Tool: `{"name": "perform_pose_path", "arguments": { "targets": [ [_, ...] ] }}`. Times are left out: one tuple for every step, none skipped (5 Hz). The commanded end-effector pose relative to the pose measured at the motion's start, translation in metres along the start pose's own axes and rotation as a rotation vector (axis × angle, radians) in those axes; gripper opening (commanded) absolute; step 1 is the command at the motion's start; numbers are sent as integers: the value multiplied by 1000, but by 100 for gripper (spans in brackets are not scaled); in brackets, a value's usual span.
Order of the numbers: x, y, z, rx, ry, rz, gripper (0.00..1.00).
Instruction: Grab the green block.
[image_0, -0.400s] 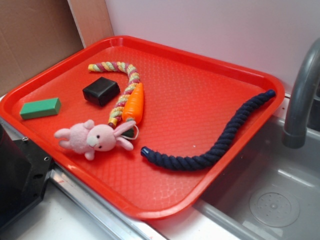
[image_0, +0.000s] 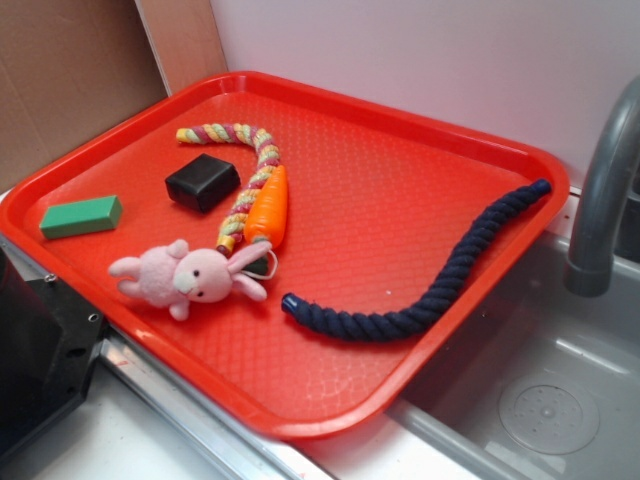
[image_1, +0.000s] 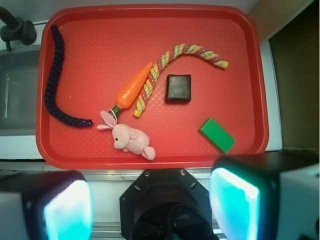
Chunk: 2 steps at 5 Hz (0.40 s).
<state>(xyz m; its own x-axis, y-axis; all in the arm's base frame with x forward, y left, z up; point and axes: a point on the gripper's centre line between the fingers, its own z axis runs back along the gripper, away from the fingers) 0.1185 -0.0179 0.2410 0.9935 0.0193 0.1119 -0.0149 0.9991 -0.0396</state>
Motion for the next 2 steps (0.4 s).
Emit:
{"name": "perform_pose_path", "arguments": {
  "targets": [
    [9, 62, -53, 124, 34, -71, 100],
    [6, 73, -80, 63, -71, -269, 100]
  ]
}}
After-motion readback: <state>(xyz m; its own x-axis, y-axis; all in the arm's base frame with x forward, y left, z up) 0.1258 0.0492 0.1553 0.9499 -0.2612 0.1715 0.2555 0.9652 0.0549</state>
